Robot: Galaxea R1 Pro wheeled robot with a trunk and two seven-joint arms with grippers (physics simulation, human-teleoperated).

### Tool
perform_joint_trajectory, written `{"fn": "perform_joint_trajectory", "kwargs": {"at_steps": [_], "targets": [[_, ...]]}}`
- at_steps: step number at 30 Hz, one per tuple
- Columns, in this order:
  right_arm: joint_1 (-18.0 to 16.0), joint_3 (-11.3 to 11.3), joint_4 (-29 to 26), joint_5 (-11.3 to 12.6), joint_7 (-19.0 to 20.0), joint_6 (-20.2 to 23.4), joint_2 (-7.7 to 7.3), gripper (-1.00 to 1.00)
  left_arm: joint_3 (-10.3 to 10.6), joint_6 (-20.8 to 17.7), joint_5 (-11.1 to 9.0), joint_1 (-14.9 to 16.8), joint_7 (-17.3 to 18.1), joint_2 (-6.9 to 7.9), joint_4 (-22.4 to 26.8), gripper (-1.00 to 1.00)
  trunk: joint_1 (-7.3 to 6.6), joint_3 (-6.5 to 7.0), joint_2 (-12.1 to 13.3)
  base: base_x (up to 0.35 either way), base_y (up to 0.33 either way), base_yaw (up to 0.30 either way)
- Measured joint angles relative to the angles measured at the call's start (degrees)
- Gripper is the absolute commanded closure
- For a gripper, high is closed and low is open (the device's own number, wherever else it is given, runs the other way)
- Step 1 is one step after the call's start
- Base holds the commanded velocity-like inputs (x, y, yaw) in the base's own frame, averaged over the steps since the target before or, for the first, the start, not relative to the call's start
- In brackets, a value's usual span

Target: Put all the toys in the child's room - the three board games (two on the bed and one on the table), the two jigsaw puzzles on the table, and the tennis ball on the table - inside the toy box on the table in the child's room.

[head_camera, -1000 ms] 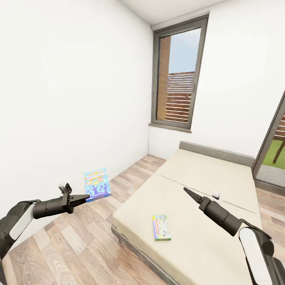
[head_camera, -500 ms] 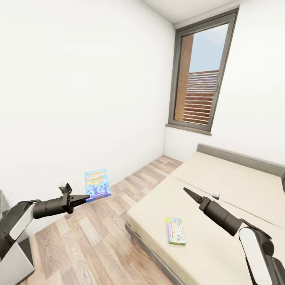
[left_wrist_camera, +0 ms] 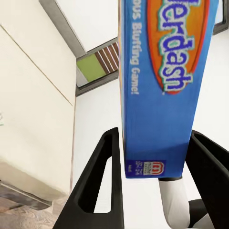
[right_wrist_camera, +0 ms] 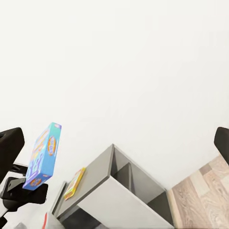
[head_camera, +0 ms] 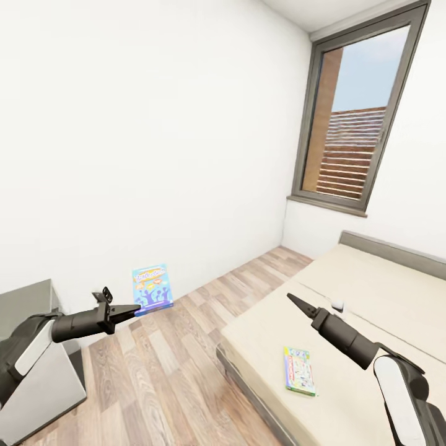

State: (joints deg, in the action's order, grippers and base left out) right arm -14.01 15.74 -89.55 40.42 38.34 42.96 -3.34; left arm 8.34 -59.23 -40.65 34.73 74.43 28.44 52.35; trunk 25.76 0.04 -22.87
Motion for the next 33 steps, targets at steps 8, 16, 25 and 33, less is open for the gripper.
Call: {"fn": "perform_joint_trajectory", "kwargs": {"at_steps": [8, 16, 25, 33], "targets": [[0.0, 0.0, 0.0, -0.1, 0.0, 0.0, 0.00, -1.00, -0.1, 0.0, 0.0, 0.0, 0.0, 0.00, 0.0, 1.00, 0.00, 0.00, 0.0, 0.000, 0.000, 0.291], [0.0, -0.1, 0.0, -0.1, 0.0, 0.0, 0.08, -1.00, 0.0, 0.0, 0.0, 0.0, 0.0, 0.00, 0.0, 1.00, 0.00, 0.00, 0.0, 0.000, 0.000, 0.291], [0.0, -0.1, 0.0, 0.0, 0.0, 0.0, 0.09, -1.00, 0.0, 0.0, 0.0, 0.0, 0.1, 0.04, 0.0, 1.00, 0.00, 0.00, 0.0, 0.000, 0.000, 0.291], [0.0, -0.1, 0.0, -0.1, 0.0, 0.0, 0.09, -1.00, -0.1, 0.0, 0.0, 0.0, 0.1, 0.03, 0.0, 1.00, 0.00, 0.00, 0.0, 0.000, 0.000, 0.291]]}}
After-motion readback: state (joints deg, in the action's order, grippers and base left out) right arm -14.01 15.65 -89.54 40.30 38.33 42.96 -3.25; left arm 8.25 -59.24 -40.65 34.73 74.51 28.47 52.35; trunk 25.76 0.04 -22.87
